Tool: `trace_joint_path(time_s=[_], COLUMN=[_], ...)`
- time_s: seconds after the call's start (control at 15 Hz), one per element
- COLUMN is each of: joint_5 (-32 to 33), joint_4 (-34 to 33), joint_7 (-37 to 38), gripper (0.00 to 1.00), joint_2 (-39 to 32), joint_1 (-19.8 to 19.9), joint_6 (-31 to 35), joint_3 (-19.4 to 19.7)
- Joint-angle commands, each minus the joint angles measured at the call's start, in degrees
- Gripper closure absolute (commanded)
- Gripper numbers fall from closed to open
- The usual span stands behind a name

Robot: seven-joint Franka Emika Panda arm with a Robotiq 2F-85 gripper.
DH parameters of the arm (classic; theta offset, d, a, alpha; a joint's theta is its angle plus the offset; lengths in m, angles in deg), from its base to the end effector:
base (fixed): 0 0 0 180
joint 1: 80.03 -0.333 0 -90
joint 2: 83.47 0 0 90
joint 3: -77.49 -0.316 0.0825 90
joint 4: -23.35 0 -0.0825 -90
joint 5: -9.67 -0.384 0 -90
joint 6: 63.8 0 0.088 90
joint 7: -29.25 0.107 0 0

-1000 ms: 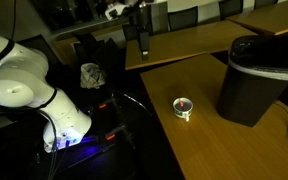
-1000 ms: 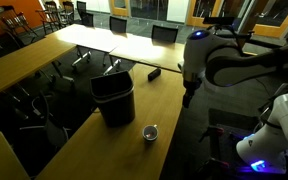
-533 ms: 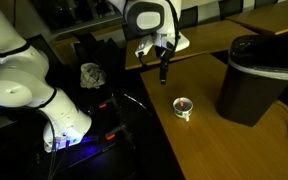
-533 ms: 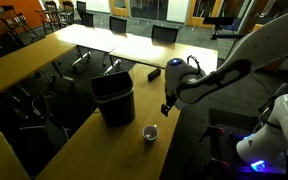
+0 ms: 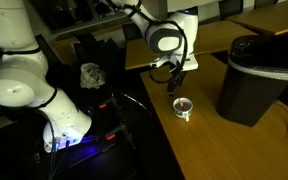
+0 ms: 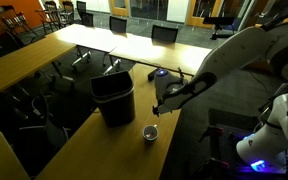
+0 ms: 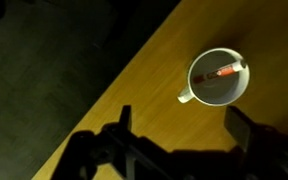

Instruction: Remove the marker from the cup and put it on the table

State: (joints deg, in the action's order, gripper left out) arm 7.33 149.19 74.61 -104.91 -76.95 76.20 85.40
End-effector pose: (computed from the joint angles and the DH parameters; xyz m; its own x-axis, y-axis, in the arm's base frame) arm 0.5332 -0.1049 0.2031 0.5277 -0.8469 -0.0658 -0.8402 -0.5317 0.1066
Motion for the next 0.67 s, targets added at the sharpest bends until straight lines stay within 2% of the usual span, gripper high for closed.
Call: trace_joint_path(time_s=[0.0,0.27,0.33,0.4,0.6], joint_5=[-0.75,-0.7,-2.61,-6.91,-18.27], joint_4=[-0.38,-0.46,-1.18,-2.03,-4.84], joint_7=[-0.29,-0.16,-1.55,-4.17,-2.07], gripper=[0.0,0.0,0.0,0.0,0.0], joint_2=[-0.22,-0.2,-1.16,-2.03,-7.06], joint_1=[-1.53,-1.65,-0.88,0.72,1.58], joint_6=[-0.19,-0.19,-0.68,-2.27,-0.7], joint_3=[1.45,1.68,0.81,-0.93,-2.1])
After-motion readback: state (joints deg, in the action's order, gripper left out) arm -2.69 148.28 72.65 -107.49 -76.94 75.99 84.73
